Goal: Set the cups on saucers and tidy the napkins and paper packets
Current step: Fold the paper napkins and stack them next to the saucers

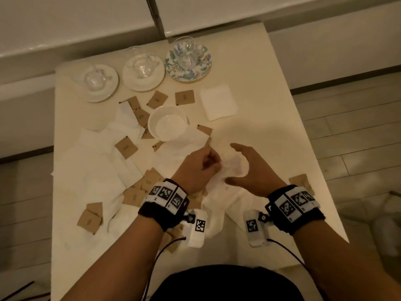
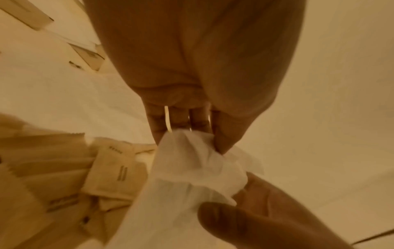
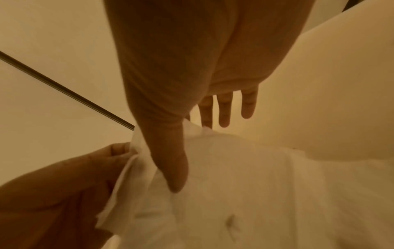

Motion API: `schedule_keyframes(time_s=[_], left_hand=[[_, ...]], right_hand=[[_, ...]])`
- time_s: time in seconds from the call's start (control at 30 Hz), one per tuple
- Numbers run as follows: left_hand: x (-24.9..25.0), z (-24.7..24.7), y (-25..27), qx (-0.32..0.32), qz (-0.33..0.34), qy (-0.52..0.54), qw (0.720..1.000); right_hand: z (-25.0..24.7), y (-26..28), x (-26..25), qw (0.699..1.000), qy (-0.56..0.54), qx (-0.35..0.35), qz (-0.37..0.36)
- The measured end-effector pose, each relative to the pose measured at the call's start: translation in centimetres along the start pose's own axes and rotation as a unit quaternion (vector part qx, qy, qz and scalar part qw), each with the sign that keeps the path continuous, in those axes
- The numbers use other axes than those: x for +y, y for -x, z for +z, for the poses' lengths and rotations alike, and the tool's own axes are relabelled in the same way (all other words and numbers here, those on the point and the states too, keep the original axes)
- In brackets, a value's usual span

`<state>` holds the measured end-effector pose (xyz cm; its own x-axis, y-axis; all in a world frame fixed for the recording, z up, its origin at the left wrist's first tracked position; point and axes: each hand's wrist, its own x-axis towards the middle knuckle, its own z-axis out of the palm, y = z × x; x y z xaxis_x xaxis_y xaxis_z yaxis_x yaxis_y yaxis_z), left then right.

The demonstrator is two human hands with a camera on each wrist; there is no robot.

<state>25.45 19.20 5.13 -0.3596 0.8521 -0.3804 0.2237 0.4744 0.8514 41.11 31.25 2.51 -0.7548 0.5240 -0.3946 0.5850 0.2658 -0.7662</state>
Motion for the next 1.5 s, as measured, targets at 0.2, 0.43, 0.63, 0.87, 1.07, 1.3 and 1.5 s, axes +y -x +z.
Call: schedule_keyframes(time_s=[0.2, 0.43, 0.63, 0.87, 1.07, 1.3, 1.5], left_hand=[[2.0, -2.7, -0.1, 0.076, 0.045, 0.062, 0.994], [1.4, -3.8, -0.6, 0.017, -0.017, 0.179, 0.984], [0.7, -3.1, -0.4, 0.108, -0.009, 0.271, 0.956], [0.9, -2.8, -0.1, 0.187, -0.061, 0.382, 0.903], [1.0, -3.7, 0.0, 0.199, -0.069, 0.459, 0.863], [0.2, -5.3, -0.1, 0.277, -0.056, 0.408, 0.868], [-2.1, -4.6, 0.8, 0.274, -0.086, 0.114, 0.951]], right_hand=[[-0.6, 0.5, -2.7, 0.992, -0.118, 0.018, -0.050], [-1.6, -1.2, -4.6, 0.945, -0.320, 0.071, 0.000], [-1.5, -1.4, -4.5, 0.943, -0.328, 0.059, 0.002], [-0.6, -0.5, -3.3, 0.946, -0.319, -0.034, 0.046], [0.0, 0.0, -2.8, 0.947, -0.313, -0.059, 0.050], [-0.6, -0.2, -1.2, 0.963, -0.251, -0.034, 0.089], [-1.7, -0.3, -1.0, 0.958, -0.263, 0.041, 0.104]])
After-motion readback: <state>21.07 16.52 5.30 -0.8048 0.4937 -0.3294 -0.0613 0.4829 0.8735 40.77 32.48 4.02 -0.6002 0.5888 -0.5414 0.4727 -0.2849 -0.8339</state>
